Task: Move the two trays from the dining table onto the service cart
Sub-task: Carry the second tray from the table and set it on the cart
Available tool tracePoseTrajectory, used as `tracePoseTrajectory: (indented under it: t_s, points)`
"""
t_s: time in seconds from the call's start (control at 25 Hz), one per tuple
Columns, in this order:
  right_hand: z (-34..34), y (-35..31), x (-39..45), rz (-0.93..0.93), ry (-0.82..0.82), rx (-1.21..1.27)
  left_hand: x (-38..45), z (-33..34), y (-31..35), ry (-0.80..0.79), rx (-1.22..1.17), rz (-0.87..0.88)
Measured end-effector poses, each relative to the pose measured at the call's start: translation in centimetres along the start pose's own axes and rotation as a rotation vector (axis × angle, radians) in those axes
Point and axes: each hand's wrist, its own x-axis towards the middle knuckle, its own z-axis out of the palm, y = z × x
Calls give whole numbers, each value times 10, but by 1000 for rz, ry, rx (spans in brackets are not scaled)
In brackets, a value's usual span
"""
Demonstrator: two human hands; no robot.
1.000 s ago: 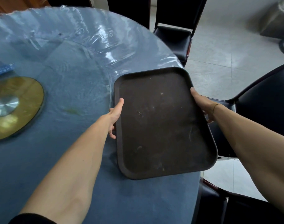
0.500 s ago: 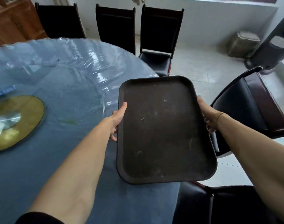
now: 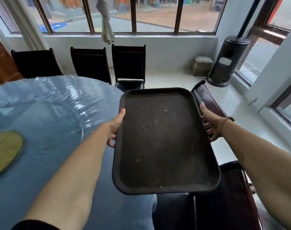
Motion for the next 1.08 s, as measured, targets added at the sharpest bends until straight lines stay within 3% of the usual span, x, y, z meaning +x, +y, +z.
tracePoseTrajectory:
  t_s: [0.44, 1.08]
  points:
    - [-162, 155, -123, 12, 176, 175, -115, 169, 16, -156, 208, 128]
    - [-352, 449, -354, 121, 585, 516, -308, 480, -2, -564, 562, 356]
